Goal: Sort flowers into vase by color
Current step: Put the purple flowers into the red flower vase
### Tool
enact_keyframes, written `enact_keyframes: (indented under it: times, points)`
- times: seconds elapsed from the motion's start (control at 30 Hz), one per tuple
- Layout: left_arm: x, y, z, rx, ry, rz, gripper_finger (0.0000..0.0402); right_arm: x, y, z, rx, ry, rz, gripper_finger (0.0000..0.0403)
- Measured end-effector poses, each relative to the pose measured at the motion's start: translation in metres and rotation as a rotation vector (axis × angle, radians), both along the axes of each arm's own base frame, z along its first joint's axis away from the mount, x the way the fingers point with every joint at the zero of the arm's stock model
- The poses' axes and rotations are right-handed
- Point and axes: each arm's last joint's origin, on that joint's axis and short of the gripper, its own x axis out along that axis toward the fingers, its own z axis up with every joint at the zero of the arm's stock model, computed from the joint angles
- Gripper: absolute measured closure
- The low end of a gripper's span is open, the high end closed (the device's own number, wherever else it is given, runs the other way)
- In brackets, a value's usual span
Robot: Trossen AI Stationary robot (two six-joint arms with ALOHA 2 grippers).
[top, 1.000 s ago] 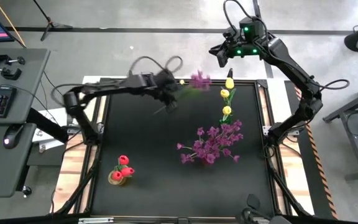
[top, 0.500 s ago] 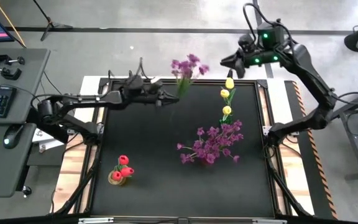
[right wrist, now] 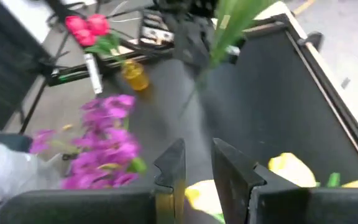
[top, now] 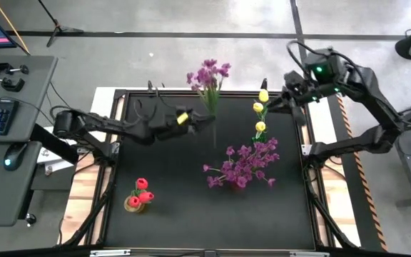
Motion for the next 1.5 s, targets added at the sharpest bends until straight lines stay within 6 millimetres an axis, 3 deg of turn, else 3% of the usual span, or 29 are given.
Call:
enact_keyframes:
  times: [0.27, 0.43, 0.63, 0.83, 1.03, 1.5]
  points:
    - [0.024, -0.044, -0.034, -0.065, -0.108, 0.129, 0.0401, -0.019, 0.033, 0.017, 0.049, -0.118, 0.067, 0.0336]
    - [0.041, -0.050, -0.048, -0.031, -0.281, 0.088, 0.0401, -0.021, 0.051, 0.023, 0.063, -0.155, 0.041, 0.0336]
    - [0.069, -0.052, -0.072, -0.035, -0.269, -0.017, 0.0401, -0.011, 0.064, 0.025, 0.006, -0.172, -0.056, 0.0336]
    - [0.086, -0.056, -0.082, -0.026, -0.274, -0.115, 0.0401, 0.002, 0.072, 0.026, -0.030, -0.200, -0.118, 0.0336]
    - [0.089, -0.059, -0.086, -0.022, -0.262, -0.203, 0.0401, 0.011, 0.076, 0.024, -0.030, -0.189, -0.161, 0.0336]
    - [0.092, -0.059, -0.093, 0.050, -0.183, -0.207, 0.0401, 0.022, 0.080, 0.024, -0.031, -0.211, -0.173, 0.0336]
